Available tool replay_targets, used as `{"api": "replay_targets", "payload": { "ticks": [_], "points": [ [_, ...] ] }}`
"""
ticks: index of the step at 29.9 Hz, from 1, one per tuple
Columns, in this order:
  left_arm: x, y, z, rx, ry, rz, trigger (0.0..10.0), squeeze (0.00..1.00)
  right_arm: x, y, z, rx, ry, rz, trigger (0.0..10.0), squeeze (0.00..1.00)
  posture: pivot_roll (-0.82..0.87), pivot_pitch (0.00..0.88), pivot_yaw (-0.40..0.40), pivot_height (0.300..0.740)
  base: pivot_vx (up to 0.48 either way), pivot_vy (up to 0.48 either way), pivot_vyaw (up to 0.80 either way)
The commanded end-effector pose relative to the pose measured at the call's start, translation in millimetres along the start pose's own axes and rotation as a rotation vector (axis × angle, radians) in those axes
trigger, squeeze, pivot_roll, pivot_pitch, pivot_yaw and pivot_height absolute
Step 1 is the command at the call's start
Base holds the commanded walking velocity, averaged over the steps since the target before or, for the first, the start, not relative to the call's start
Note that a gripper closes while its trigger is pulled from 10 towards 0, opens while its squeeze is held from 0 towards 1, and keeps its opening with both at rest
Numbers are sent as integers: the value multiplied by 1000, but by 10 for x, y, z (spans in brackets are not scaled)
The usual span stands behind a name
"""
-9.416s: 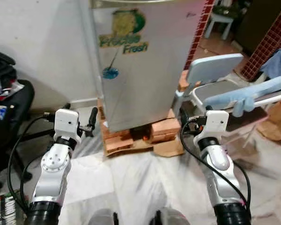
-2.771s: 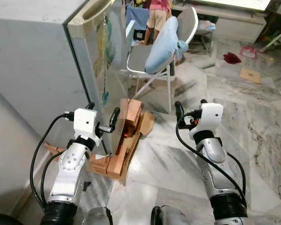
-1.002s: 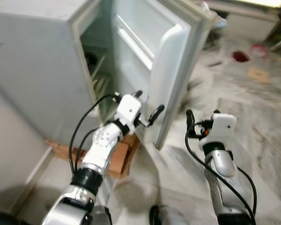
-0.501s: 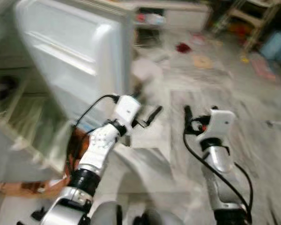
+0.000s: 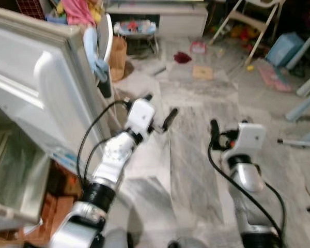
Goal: Restocking fridge
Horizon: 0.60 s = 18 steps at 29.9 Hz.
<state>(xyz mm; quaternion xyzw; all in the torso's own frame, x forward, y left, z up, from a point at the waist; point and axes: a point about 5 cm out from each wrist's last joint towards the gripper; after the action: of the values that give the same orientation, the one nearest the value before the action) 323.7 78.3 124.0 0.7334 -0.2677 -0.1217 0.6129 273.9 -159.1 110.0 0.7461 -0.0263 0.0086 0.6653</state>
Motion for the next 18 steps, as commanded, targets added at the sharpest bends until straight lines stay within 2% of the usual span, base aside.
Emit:
{"api": "replay_targets", "payload": {
  "ticks": [1,3,4,6,7,9,13,14,16,17,18],
  "points": [
    [3,62,116,-14,-65,29,10000,0,-13,-4,112,-16,-36,-2,10000,0,-27,81,-26,740,0,0,0],
    [-112,35,188,-25,-156,16,10000,0,-16,-8,115,-14,-35,-3,10000,0,-28,82,-22,740,0,0,0],
    [-112,35,188,-25,-156,16,10000,0,-16,-8,115,-14,-35,-3,10000,0,-28,82,-22,740,0,0,0],
    [-359,-2,235,-44,-262,-20,10000,0,-19,-3,105,-16,-14,0,10000,0,-28,84,-20,740,0,0,0],
    [-359,-2,235,-44,-262,-20,10000,0,-19,-3,105,-16,-14,0,10000,0,-28,84,-20,740,0,0,0],
    [-555,-5,147,-56,-222,-40,10000,0,-24,-8,117,-20,-15,-2,10000,0,-16,89,-20,740,0,0,0],
    [-794,2,-71,-35,-46,-51,10000,0,-20,-25,128,-17,-9,-11,10000,0,2,91,-24,740,0,0,0],
    [-951,-43,-259,-5,155,-74,10000,0,-4,-34,111,-18,3,-13,10000,0,12,89,-24,740,0,0,0],
    [-1033,-68,-331,-6,241,-91,10000,0,5,-38,103,-19,10,-14,10000,0,14,87,-25,740,0,0,0],
    [-1098,-98,-408,-11,328,-109,10000,0,15,-36,99,-20,12,-13,10000,0,16,85,-26,740,0,0,0],
    [-1239,-156,-518,-50,457,-149,10000,0,33,-28,92,-24,19,-9,10000,0,18,83,-28,740,0,0,0]
  ]
}}
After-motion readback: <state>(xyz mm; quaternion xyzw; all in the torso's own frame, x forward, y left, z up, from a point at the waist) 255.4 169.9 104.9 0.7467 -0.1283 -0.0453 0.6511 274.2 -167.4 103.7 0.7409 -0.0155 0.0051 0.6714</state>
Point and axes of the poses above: a point about 5 cm out from each wrist's last joint towards the gripper, its own x axis pointing out of the wrist towards the gripper, its own y axis along the axis of the wrist's last joint, z = x × y, and after that the axes turned 5 degrees about x, right-handed
